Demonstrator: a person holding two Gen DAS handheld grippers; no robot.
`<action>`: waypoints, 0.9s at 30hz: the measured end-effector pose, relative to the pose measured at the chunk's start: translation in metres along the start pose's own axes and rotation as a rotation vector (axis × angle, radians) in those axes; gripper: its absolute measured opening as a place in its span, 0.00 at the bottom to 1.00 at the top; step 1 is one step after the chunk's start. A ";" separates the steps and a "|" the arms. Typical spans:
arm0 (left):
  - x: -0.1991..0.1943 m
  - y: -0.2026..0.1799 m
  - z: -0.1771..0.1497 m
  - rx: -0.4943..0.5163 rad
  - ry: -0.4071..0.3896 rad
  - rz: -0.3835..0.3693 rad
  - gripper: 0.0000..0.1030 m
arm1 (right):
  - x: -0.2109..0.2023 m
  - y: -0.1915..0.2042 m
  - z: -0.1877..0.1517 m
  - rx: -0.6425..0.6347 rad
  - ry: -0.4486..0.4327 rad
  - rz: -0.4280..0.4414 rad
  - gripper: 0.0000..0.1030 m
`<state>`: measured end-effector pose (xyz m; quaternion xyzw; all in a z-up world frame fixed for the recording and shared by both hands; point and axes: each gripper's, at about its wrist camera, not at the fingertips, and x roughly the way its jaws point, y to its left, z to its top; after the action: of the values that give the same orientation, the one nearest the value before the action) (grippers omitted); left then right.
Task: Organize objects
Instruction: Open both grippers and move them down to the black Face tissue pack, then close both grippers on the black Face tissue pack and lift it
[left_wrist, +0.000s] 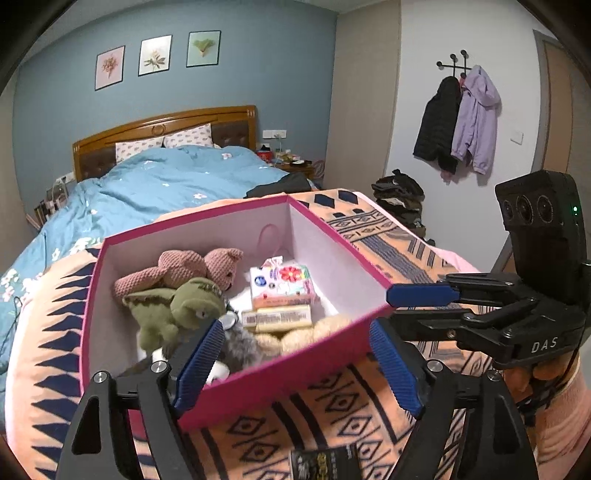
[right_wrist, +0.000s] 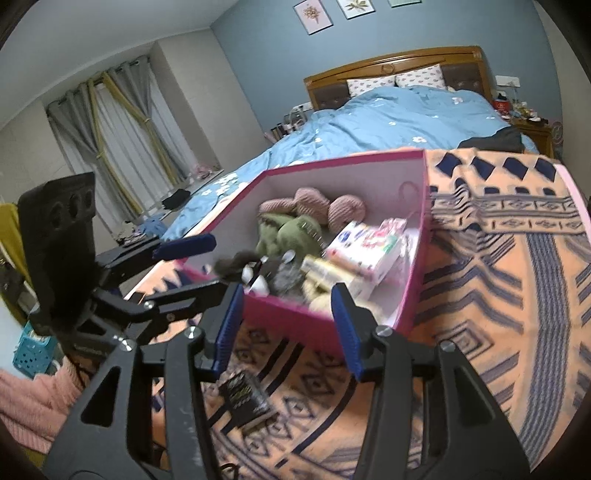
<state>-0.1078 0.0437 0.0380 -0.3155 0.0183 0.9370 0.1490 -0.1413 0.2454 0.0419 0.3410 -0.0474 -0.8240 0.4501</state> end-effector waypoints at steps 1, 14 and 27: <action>-0.002 0.000 -0.004 0.001 0.004 -0.003 0.81 | 0.000 0.002 -0.006 0.000 0.006 0.003 0.50; 0.008 0.006 -0.080 -0.040 0.173 -0.061 0.78 | 0.033 0.009 -0.083 0.065 0.195 0.071 0.50; 0.031 0.005 -0.117 -0.122 0.309 -0.170 0.40 | 0.055 0.007 -0.109 0.122 0.258 0.117 0.50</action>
<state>-0.0636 0.0321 -0.0745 -0.4647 -0.0429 0.8606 0.2037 -0.0903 0.2239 -0.0670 0.4673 -0.0590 -0.7412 0.4783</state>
